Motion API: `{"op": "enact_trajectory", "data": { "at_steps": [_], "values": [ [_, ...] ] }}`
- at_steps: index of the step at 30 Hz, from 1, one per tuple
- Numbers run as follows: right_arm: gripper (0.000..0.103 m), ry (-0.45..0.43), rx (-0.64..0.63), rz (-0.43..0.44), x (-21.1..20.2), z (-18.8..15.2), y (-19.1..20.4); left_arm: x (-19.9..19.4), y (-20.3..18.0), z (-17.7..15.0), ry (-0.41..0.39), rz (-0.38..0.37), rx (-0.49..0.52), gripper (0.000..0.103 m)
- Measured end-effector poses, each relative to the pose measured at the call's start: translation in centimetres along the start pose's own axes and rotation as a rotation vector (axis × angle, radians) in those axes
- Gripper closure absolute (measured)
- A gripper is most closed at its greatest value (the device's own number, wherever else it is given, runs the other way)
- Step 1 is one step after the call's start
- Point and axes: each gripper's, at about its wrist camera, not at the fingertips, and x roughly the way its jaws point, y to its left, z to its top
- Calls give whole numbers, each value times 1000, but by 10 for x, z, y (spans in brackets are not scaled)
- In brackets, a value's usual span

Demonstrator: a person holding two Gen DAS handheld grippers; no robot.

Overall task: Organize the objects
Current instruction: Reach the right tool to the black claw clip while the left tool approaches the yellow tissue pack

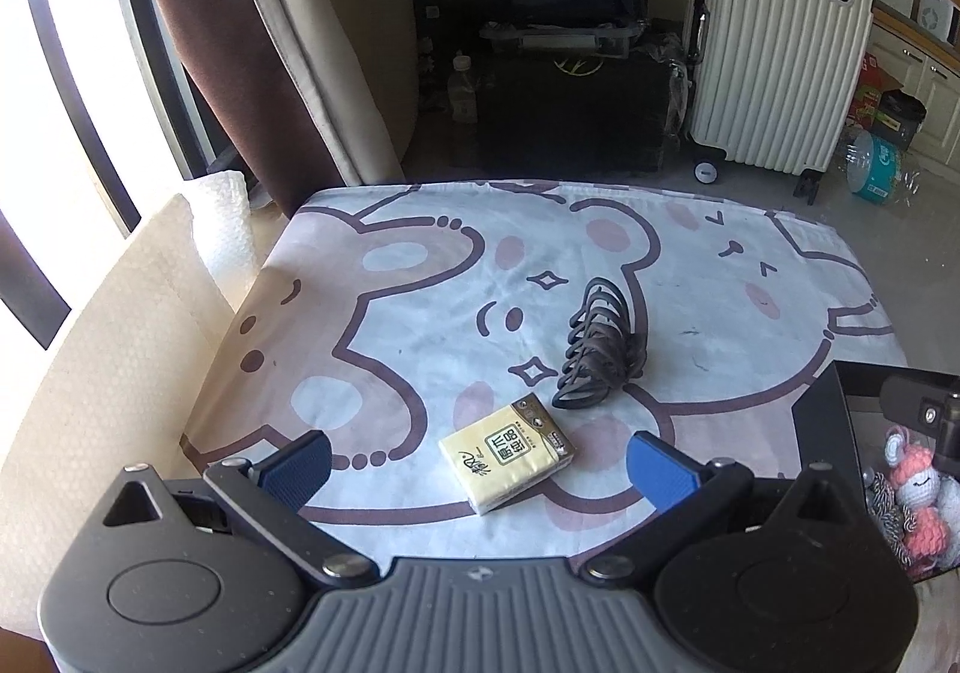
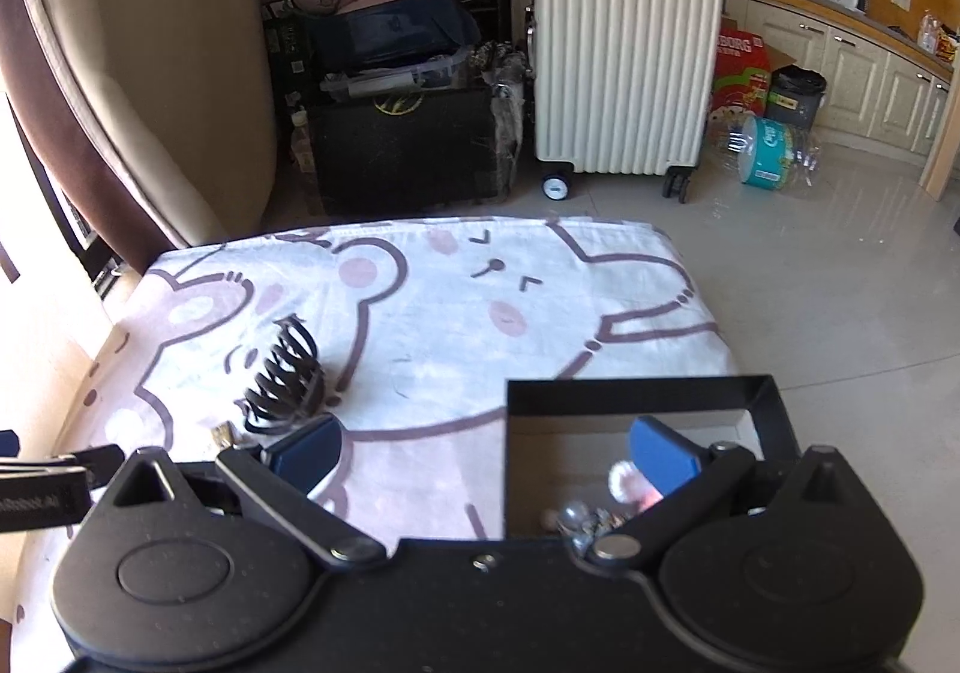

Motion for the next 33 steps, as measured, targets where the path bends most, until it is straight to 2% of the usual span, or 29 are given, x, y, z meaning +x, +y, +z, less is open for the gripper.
{"op": "enact_trajectory", "data": {
  "at_steps": [4,8,14,22,26,33],
  "values": [
    [0,16,18,40,13,12,10,11,-6,11,14,-13,-39,0],
    [0,28,31,37,31,22,18,28,-7,14,34,-21,-62,0],
    [0,63,89,85,68,29,33,59,0,7,76,-22,-117,0],
    [0,108,110,182,119,20,55,92,-4,-2,124,-24,-105,0],
    [0,117,126,203,139,19,58,104,-9,-3,137,-23,-94,0],
    [0,152,265,259,170,14,52,121,-16,-7,163,-21,-82,0]
  ]
}}
